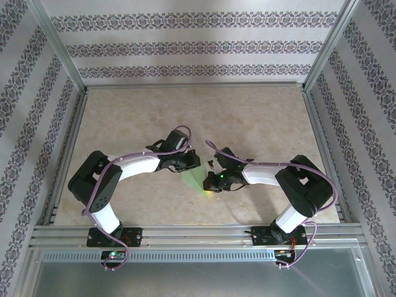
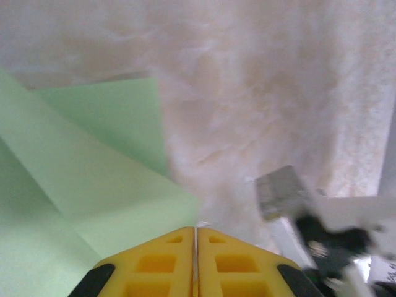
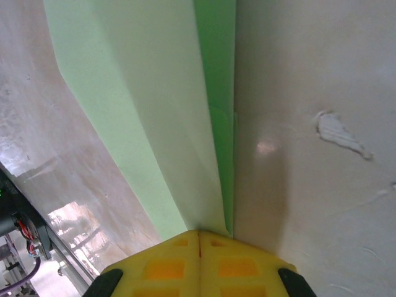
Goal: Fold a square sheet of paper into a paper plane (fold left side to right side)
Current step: Fourth fold the wing at the center of the table.
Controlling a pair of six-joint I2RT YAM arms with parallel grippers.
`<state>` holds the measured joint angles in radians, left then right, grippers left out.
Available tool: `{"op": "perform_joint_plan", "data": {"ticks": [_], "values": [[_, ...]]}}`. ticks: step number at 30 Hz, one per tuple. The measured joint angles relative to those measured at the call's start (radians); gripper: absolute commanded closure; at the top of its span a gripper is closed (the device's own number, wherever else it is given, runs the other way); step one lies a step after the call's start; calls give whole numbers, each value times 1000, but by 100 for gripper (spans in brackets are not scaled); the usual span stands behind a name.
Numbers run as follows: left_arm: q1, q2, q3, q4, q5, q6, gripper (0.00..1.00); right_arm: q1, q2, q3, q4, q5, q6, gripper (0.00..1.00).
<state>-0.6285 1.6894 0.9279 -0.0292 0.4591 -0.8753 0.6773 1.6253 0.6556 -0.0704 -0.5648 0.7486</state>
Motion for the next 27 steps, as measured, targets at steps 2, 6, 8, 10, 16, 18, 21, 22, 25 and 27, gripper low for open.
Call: {"op": "perform_joint_plan", "data": {"ticks": [2,6,8,10,16,18,21,22,25,27], "values": [[0,-23,-8,13,0,0,94,2,3,6,-11,4,0,100],[-8,-44,-54,25,3,-10,96,11,6,24,-39,22,0,100],[-20,-44,-79,25,4,-21,97,15,6,31,-52,31,0,100],[-34,-44,-100,30,8,-32,98,18,7,37,-64,39,0,100],[-60,-28,-113,63,25,-58,98,21,8,50,-84,52,-4,100],[-61,-11,-113,77,33,-66,98,21,12,55,-91,52,-7,100],[-69,14,-113,92,39,-76,98,26,14,60,-100,56,-14,100],[-71,20,-113,94,40,-79,98,26,14,63,-105,60,-15,100],[-73,31,-113,108,45,-85,98,33,15,71,-117,71,-17,100],[-74,37,-113,117,46,-91,98,35,16,76,-126,79,-19,100]]}}
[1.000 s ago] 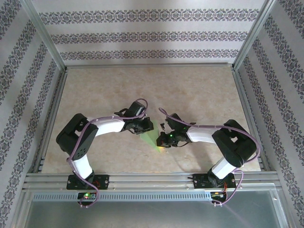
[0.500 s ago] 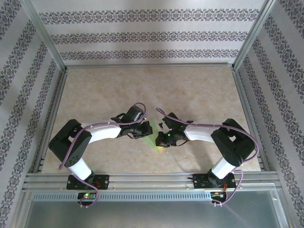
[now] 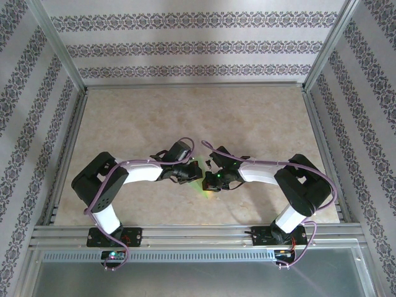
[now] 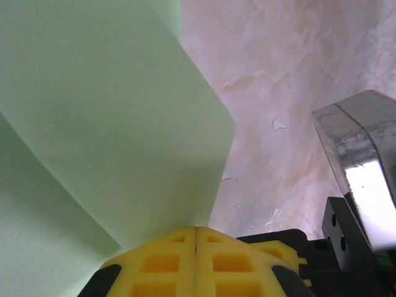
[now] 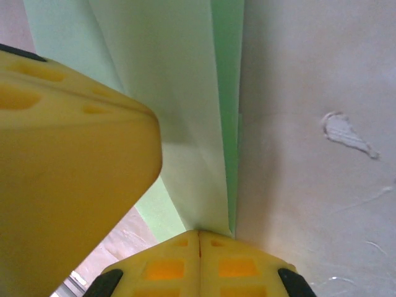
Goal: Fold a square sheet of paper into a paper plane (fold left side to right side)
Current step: Fourth fold the wing at the center of the table.
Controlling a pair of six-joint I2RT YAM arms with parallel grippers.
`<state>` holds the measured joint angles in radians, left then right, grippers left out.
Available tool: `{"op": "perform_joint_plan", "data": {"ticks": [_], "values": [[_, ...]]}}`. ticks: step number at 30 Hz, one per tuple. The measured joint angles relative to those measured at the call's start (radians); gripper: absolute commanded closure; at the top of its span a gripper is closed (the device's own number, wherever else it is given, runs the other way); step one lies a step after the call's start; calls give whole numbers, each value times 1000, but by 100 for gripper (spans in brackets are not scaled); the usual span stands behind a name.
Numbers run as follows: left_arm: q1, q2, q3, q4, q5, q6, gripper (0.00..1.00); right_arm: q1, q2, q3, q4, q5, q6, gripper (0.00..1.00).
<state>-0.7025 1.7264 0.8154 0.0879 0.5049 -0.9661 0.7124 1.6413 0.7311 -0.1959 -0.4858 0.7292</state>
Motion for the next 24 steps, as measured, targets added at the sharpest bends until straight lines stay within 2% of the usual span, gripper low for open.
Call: {"op": "perform_joint_plan", "data": {"ticks": [24], "values": [[19,57,10,0,14,-6,99,19,18,53,-82,45,-31,100]]}}
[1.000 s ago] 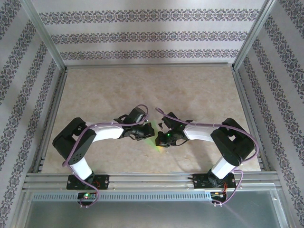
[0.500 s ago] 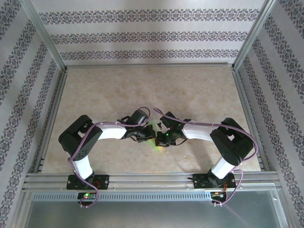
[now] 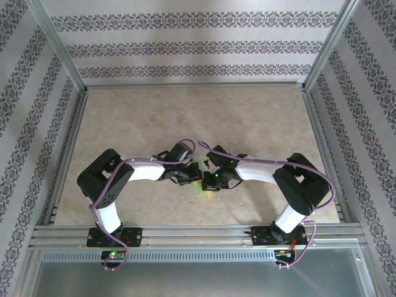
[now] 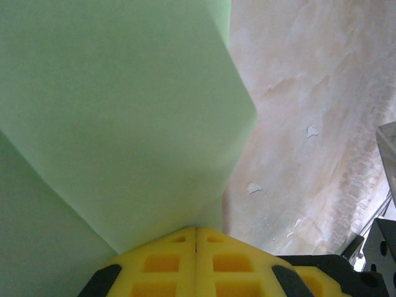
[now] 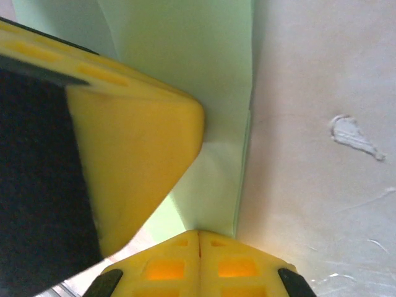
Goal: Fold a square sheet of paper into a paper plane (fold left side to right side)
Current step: Fourth fold the wing at the center of the table.
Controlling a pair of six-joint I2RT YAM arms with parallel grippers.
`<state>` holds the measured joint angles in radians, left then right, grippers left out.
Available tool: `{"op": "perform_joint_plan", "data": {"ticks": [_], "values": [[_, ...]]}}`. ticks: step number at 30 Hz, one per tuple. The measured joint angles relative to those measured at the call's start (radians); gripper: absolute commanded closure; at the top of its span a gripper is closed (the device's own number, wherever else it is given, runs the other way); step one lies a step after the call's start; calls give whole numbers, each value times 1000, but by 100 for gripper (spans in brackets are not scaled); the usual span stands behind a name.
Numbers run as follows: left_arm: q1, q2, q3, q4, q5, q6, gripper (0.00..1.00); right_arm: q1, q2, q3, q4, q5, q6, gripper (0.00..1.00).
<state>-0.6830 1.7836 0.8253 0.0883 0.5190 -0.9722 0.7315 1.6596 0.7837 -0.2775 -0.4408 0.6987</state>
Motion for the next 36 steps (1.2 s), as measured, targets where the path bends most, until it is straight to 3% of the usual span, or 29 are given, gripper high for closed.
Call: {"op": "perform_joint_plan", "data": {"ticks": [16,25,31,36], "values": [[159,58,74,-43,64,121,98,13,5,13,-21,18,-15,100],[280,69,103,-56,38,192,98,13,4,12,-18,18,-14,100],[302,53,110,-79,8,233,99,13,3,12,-16,18,-14,100],[305,-62,107,-104,-8,247,99,13,1,8,-10,17,-13,100]]}}
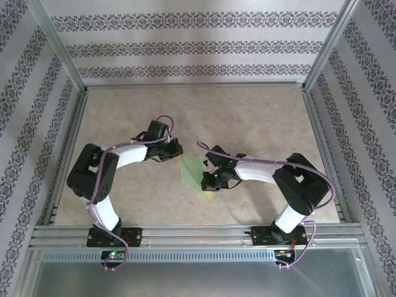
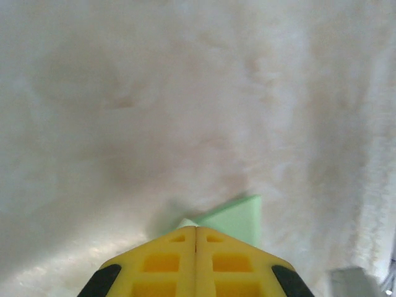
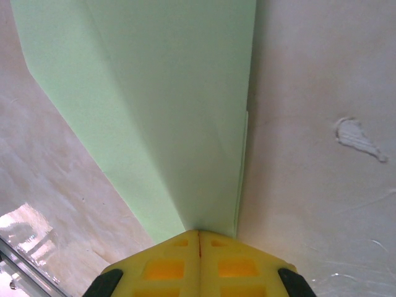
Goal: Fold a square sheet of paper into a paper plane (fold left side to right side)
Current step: Fourth fold the wing at the center of the table.
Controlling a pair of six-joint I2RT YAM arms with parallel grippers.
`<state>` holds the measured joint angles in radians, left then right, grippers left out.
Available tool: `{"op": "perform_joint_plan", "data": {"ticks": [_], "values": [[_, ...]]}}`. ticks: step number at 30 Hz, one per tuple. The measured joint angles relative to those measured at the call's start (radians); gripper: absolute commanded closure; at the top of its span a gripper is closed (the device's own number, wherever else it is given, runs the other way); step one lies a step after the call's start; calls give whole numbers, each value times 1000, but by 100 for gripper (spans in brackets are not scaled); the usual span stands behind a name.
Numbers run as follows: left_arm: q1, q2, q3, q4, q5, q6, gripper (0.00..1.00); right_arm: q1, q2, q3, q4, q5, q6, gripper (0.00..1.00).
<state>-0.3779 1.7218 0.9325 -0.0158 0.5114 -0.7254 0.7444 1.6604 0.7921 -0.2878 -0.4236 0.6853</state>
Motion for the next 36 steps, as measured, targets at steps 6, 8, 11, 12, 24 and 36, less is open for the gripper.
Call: {"op": "perform_joint_plan", "data": {"ticks": [6,8,11,12,24,36], "values": [[-43,-132,-45,19,24,-10,99,0,-2,-2,4,0,0,100],[-84,-119,-65,35,42,-24,99,0,-2,-2,4,0,0,100],[-143,-66,-76,54,64,-46,99,0,-2,-2,4,0,0,100],[-157,-48,-76,62,68,-52,100,0,-2,-2,4,0,0,100],[-181,87,-59,100,83,-84,99,0,-2,-2,4,0,0,100],[-181,112,-68,124,80,-115,100,-3,-23,-5,5,6,0,100]]}}
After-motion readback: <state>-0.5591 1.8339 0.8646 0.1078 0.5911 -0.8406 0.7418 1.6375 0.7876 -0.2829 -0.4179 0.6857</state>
